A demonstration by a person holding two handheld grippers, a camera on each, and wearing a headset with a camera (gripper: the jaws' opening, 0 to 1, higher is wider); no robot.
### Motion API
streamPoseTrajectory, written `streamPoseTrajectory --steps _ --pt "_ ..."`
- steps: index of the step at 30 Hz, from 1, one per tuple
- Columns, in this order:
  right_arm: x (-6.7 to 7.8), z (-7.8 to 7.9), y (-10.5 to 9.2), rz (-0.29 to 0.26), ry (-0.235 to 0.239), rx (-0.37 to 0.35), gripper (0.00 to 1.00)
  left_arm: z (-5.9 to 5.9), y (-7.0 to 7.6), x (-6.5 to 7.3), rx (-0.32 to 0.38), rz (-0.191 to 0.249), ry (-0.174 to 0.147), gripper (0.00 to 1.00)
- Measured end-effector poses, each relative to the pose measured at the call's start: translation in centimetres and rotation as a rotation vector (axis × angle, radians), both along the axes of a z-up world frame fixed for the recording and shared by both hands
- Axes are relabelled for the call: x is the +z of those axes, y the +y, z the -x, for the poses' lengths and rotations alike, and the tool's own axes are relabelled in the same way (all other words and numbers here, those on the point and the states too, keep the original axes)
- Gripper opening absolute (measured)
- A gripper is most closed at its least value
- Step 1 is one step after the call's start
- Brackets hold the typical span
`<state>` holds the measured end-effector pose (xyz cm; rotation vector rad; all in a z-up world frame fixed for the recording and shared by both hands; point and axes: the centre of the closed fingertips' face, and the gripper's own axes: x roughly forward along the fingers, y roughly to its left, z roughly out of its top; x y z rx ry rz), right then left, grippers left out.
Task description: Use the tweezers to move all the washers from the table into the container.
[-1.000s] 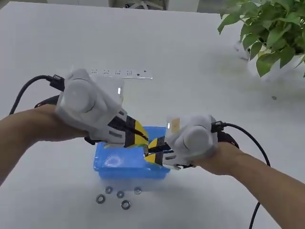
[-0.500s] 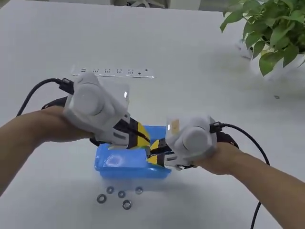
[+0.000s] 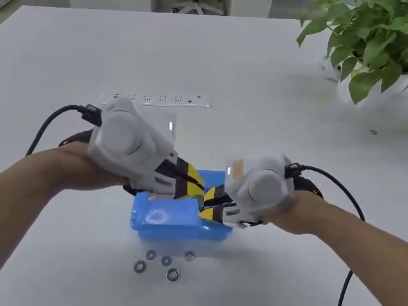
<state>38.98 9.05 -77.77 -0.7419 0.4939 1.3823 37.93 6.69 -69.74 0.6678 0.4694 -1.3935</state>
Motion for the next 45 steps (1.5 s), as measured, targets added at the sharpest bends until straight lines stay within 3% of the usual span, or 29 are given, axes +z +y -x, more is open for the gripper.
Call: streamPoseTrajectory --steps 10,23,36,45 --pt "1.5 0.3 0.2 -0.016 -0.027 0.001 0.1 0.4 0.1 1.6 0.006 0.004 -0.025 0.06" --pt "4.3 1.7 0.6 -0.048 -0.071 0.0 0.1 2.1 0.3 4.2 0.009 0.0 -0.07 0.06" --pt "5.7 3.9 1.0 -0.063 -0.099 0.018 0.11 4.2 0.8 5.5 0.025 -0.005 -0.078 0.06" --pt "5.3 5.7 1.3 -0.062 -0.095 0.034 0.11 5.8 1.1 5.1 0.028 -0.005 -0.066 0.06"
